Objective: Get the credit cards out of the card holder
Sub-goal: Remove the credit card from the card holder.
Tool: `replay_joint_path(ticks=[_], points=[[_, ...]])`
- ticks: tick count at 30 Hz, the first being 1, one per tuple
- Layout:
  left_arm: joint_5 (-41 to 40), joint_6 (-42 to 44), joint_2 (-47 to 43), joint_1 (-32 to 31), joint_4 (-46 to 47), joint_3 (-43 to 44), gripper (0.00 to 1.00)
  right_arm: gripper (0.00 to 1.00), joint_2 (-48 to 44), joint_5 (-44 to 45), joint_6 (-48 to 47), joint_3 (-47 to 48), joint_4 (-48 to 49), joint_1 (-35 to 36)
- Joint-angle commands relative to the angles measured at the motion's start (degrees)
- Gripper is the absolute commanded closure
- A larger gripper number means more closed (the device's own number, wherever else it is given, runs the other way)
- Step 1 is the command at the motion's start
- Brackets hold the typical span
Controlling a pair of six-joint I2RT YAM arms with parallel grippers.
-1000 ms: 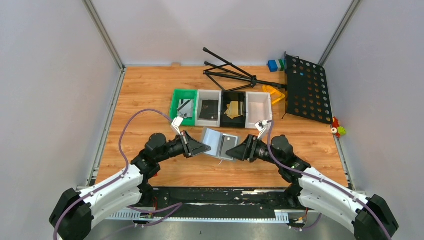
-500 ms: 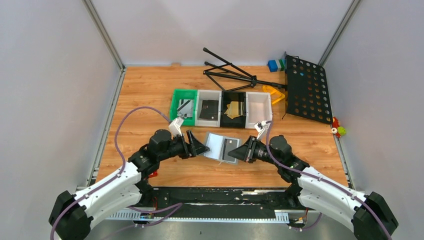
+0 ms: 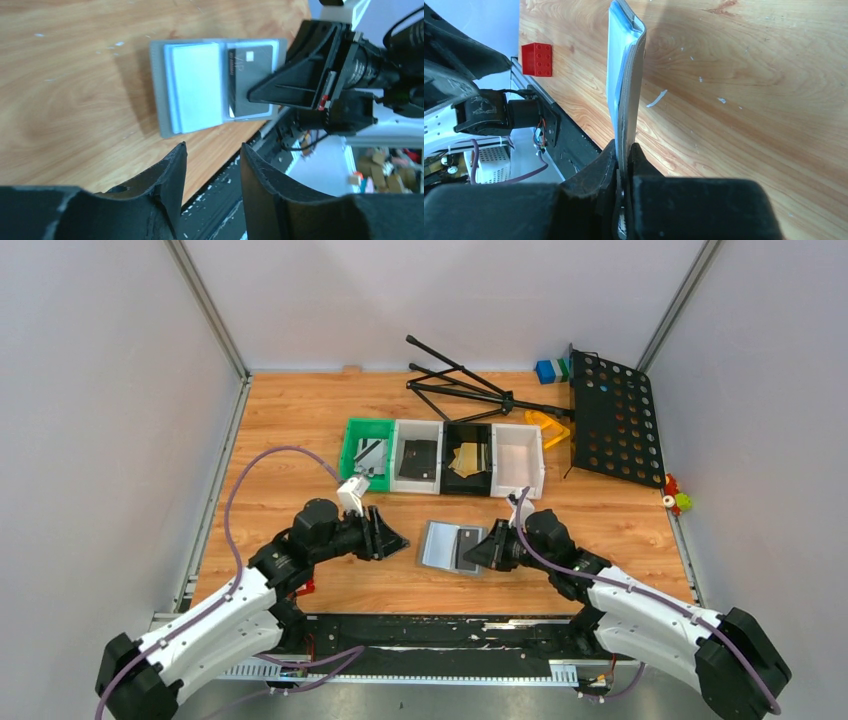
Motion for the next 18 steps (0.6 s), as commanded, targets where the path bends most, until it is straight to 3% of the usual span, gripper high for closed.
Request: replay_joint_path(ticks=[1, 8, 18], points=[[10.44, -0.56, 6.06, -1.86, 13.63, -0.04, 0.51, 1.00, 0.21, -3.08, -1.10, 2.11, 8.02, -0.14], [14.86, -4.83, 12.62, -2.80, 23.12, -0.64, 0.64, 1.00, -0.89, -8.29, 0.63, 0.05, 16.34, -0.11], [15.88, -7.40, 12.24, -2.81, 25.90, -1.67, 0.74, 1.00, 0.43, -12.96, 4.62, -2.14, 25.57, -0.14]])
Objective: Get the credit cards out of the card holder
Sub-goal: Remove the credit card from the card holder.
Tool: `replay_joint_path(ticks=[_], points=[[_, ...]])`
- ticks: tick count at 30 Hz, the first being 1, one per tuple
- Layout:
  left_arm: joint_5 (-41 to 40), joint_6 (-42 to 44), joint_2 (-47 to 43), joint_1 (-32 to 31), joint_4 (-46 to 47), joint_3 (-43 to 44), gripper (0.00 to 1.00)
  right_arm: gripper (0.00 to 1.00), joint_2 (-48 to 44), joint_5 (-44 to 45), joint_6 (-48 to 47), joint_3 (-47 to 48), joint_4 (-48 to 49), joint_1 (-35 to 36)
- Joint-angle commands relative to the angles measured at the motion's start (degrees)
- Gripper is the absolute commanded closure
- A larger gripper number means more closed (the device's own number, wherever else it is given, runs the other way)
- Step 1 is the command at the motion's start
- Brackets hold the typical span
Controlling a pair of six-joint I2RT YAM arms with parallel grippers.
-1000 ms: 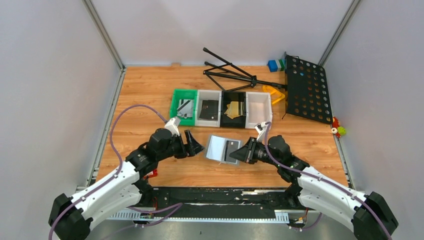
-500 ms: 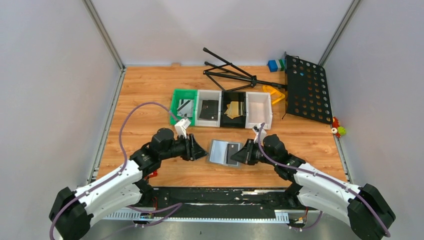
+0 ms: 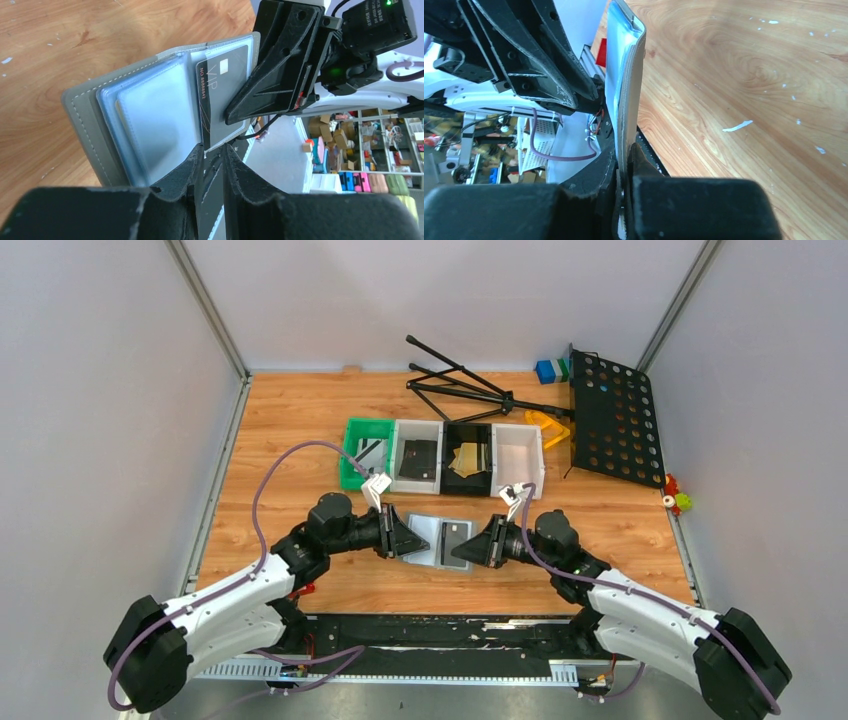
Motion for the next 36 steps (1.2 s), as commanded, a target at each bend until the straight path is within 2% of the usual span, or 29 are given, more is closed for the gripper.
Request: replay_joint_path(ticks=[1, 8, 12, 19, 25, 27, 28, 31, 36], points=[[2.64, -2.58, -0.72, -0.23, 5.99, -1.32, 0.74, 1.00, 0.80, -3.14, 2.37, -0.14, 8.46, -0.07], [6.34, -7.36, 3.71, -0.49, 13.38, -2.62, 0.69, 1.00, 2.54, -5.50, 5.70, -1.26, 16.49, -0.11], [6.94, -10.57, 5.33, -0.59, 19.05, -4.23, 0.69, 1.00, 3.78, -6.69, 7.82, -2.65, 21.96, -0.14], [7.17, -12.95, 5.85, -0.59, 23.41, -5.30, 0.70, 1.00, 8.03, -9.63, 11.41, -3.49, 33.15, -0.01], [7.04, -16.02, 6.51, -0.59, 29.41, -6.95, 0.70, 1.00, 10.91, -10.72, 13.25, -3.51, 37.88, 0.39], [7.16, -17.67, 7.06, -0.59, 32.23, -7.53, 0.73, 1.00, 11.58, -10.78, 13.04, -3.23, 37.90, 0.95], [7.23, -17.95, 7.38, -0.61, 33.08, -7.65, 0.77, 1.00, 11.99, -10.83, 13.01, -3.18, 37.94, 1.11], [7.53, -17.76, 7.83, -0.61, 33.20, -7.31, 1.00, 1.00, 12.07, -10.22, 13.20, -3.51, 38.31, 1.29], [5.54, -15.53, 4.75, -0.54, 27.71, -7.40, 1.00, 0.87, 8.79, -7.93, 11.59, -4.17, 33.53, 1.31]])
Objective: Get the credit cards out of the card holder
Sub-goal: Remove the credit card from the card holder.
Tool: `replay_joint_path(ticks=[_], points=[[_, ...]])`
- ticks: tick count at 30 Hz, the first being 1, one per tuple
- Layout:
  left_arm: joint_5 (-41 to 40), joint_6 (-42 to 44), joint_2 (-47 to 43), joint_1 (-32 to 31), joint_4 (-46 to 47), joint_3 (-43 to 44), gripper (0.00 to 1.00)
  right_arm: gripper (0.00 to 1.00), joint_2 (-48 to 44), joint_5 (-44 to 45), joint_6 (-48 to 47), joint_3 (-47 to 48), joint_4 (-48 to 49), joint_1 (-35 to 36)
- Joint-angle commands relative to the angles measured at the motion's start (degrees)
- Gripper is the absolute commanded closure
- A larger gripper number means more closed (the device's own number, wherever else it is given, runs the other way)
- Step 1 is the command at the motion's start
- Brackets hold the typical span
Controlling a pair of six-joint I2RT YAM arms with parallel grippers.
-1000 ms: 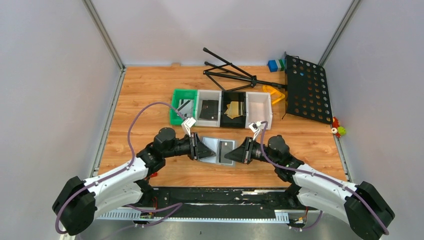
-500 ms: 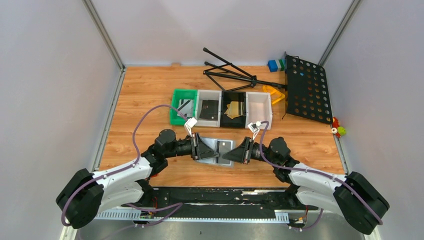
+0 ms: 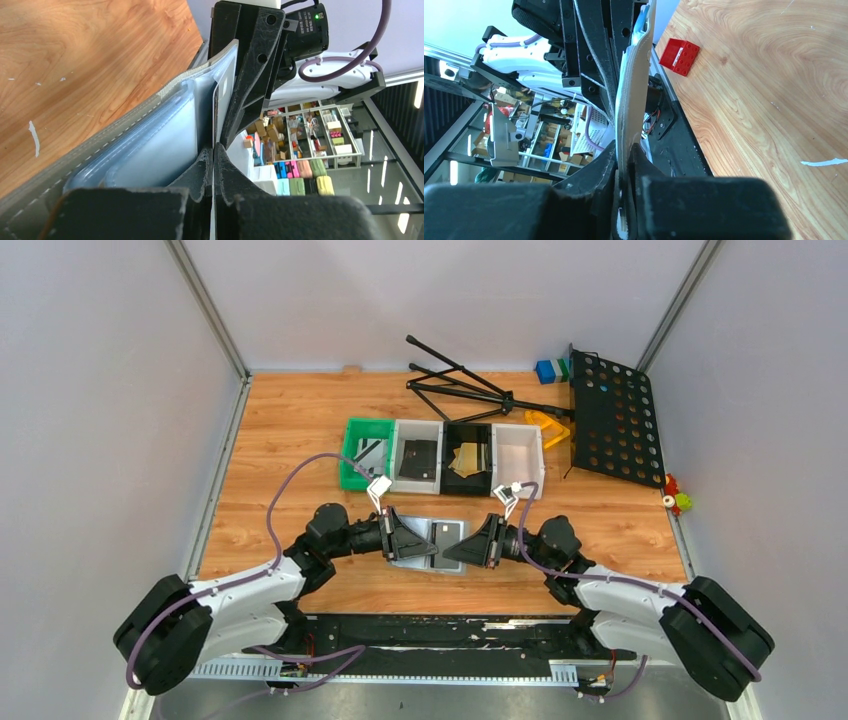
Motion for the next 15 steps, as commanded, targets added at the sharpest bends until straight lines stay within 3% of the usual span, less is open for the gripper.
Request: replay_joint_path(ticks=[1, 5, 10, 15], points=[[-2.13, 2.14, -3.27, -0.23, -2.48, 0.38, 1.00, 0.84, -4.42, 1.68, -1.20, -0.35, 0.64, 0.93], [-3.36, 4.24, -6.14, -0.17, -8.41, 0.28, 1.00, 0.83, -9.64, 4.00, -2.96, -0.82, -5.89, 0.80], [-3.57, 4.25, -8.15, -0.10, -9.63, -0.62, 1.00, 1.00, -15.64, 6.38, -3.99, -1.60, -12.42, 0.66], [-4.12, 4.29, -10.27, 0.29, -10.96, -1.74, 1.00, 1.00, -20.47, 8.45, -4.09, -3.38, -16.31, 0.41]])
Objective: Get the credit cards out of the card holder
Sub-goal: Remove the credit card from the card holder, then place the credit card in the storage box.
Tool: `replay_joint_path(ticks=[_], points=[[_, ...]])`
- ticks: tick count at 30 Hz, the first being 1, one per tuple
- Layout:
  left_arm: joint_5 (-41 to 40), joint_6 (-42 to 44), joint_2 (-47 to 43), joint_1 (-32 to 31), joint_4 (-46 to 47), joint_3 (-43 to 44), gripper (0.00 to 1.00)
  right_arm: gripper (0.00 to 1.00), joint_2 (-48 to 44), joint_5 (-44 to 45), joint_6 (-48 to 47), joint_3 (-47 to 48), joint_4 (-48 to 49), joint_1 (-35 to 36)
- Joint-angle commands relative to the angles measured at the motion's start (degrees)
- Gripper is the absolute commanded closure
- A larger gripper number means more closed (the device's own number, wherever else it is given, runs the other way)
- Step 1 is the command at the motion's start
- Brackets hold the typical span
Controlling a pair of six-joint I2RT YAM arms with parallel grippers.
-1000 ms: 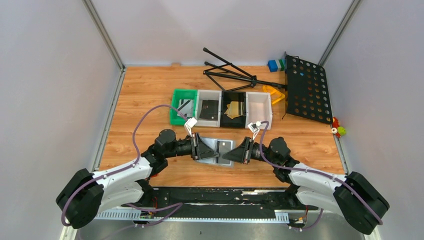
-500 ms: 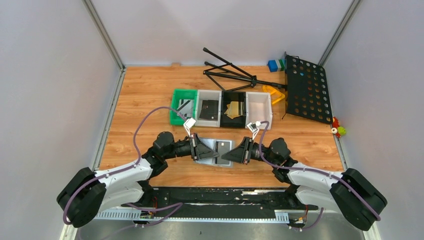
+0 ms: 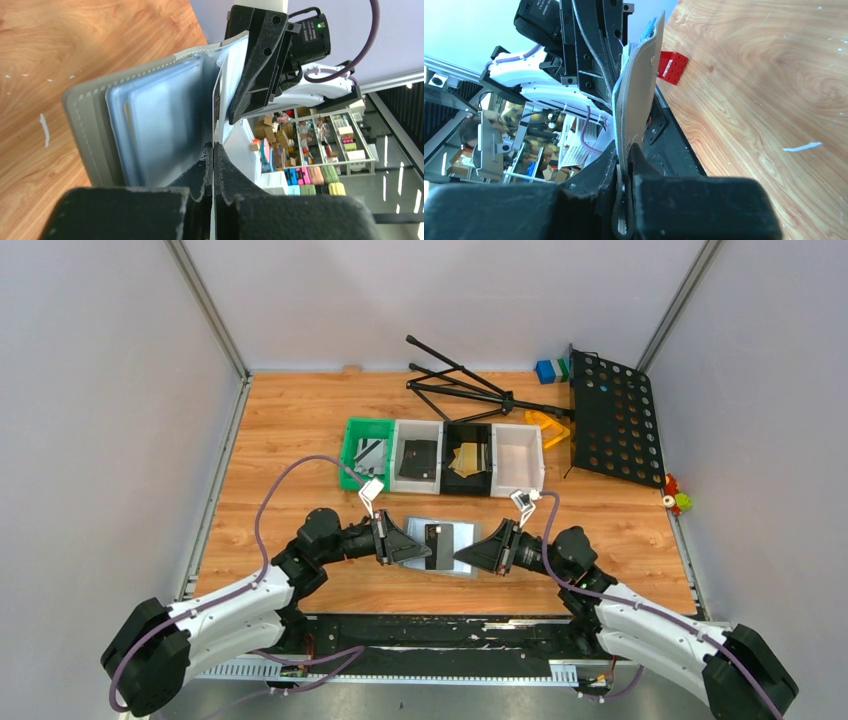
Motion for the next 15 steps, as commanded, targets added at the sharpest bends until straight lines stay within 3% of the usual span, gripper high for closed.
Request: replay_joint_path(ticks=[1, 11, 13, 15], points=[[-1.68, 2.15, -2.10, 0.79, -3.30, -1.43, 1.00, 1.00, -4.26, 3.25, -0.99, -1.50, -2.89, -0.35], [-1.37, 3.51, -5.17, 3.35, -7.75, -2.04, 1.00, 1.00, -8.89, 7.41, -1.66, -3.01, -9.02, -0.48], [-1.73, 4.38, -5.33, 3.64, -9.68, -1.59, 1.00, 1.00, -9.68, 8.89, -2.60, -2.01, -13.72, -0.56], [-3.35, 6.52, -5.43, 3.91, -14.04, -0.15, 1.00, 1.00, -10.73, 12.80, -4.68, 0.45, -24.70, -0.57]])
